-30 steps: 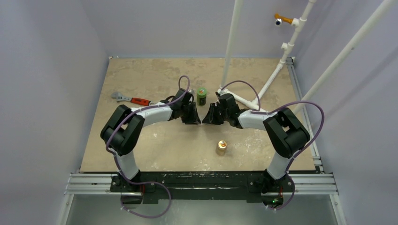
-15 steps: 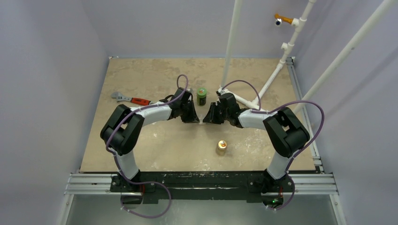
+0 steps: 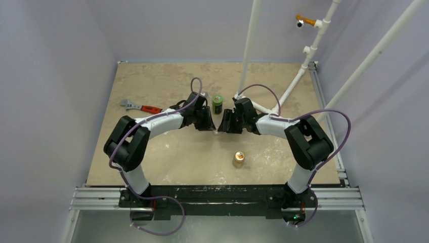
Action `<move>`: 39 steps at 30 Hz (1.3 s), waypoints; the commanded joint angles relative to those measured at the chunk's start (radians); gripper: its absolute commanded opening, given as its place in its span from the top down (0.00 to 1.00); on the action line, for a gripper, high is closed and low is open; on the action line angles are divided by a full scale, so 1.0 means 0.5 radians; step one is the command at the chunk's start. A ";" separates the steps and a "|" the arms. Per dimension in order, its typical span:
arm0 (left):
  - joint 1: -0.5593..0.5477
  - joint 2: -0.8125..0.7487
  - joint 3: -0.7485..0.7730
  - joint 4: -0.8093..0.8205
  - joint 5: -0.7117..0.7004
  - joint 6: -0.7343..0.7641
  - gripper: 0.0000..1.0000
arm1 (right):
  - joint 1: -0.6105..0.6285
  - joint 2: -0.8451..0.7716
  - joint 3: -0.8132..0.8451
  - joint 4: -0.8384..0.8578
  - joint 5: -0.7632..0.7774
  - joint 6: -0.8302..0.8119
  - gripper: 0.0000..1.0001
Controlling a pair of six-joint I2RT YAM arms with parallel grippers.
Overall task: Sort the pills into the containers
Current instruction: Close the pill container at the center of the board, then reset both arms
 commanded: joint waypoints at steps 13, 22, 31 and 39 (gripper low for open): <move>0.117 -0.801 0.198 -0.327 0.043 0.319 0.18 | -0.030 -0.673 0.297 -0.341 0.163 0.006 0.17; 0.136 -1.155 0.440 -0.873 -0.326 0.587 0.00 | -0.031 -1.108 0.412 -0.443 0.328 -0.014 0.01; 0.135 -1.440 0.434 -0.992 -0.603 0.752 0.00 | -0.030 -1.372 0.419 -0.417 0.445 -0.040 0.01; 0.136 -1.472 0.448 -0.962 -0.630 0.738 0.00 | -0.031 -1.339 0.473 -0.470 0.440 -0.057 0.01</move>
